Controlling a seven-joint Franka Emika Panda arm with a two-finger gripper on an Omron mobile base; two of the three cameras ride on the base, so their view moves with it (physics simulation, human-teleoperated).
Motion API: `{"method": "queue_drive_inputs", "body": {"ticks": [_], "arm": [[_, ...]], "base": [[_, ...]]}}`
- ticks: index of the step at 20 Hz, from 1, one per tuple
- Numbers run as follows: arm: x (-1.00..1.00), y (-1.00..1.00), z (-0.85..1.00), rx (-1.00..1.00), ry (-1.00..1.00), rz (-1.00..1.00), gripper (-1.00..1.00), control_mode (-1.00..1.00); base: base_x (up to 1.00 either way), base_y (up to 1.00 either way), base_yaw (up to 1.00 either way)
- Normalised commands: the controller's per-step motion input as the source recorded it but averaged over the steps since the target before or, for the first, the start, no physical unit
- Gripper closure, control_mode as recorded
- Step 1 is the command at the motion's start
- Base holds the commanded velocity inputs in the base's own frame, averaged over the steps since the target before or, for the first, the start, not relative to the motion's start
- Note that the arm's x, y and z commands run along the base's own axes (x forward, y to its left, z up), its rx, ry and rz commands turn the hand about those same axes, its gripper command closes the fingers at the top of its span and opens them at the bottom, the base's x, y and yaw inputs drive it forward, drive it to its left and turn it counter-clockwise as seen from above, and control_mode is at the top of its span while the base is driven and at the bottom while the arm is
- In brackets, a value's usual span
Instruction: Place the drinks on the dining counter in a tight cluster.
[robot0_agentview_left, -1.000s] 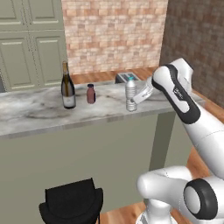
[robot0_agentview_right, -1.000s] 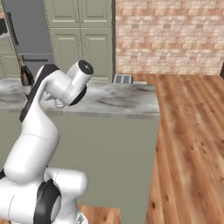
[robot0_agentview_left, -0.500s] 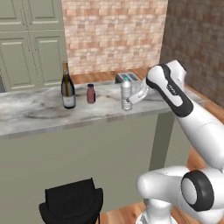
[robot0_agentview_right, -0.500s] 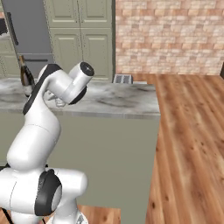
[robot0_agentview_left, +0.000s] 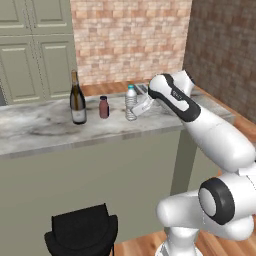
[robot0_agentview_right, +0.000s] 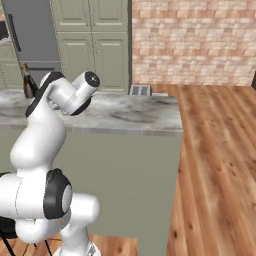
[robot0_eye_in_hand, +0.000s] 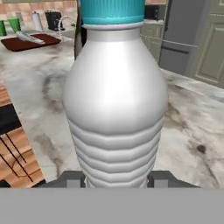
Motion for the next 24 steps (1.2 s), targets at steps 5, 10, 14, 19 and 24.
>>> {"method": "queue_drive_inputs", "body": {"ticks": [5, 10, 14, 19, 24], "arm": [[0.64, 0.07, 0.0, 0.0, 0.0, 0.01, 1.0, -1.0], [0.47, 0.0, 0.0, 0.0, 0.0, 0.03, 1.0, -1.0], [0.07, 0.0, 0.0, 0.0, 0.0, 0.0, 1.0, -1.0], [0.01, 0.0, -0.05, 0.0, 0.0, 0.0, 1.0, -1.0], [0.0, 0.0, -0.24, 0.01, -0.03, 0.01, 1.0, -1.0]], "base": [[0.0, 0.0, 0.0], [0.0, 0.0, 0.0], [0.0, 0.0, 0.0], [0.0, 0.0, 0.0], [0.0, 0.0, 0.0]]}}
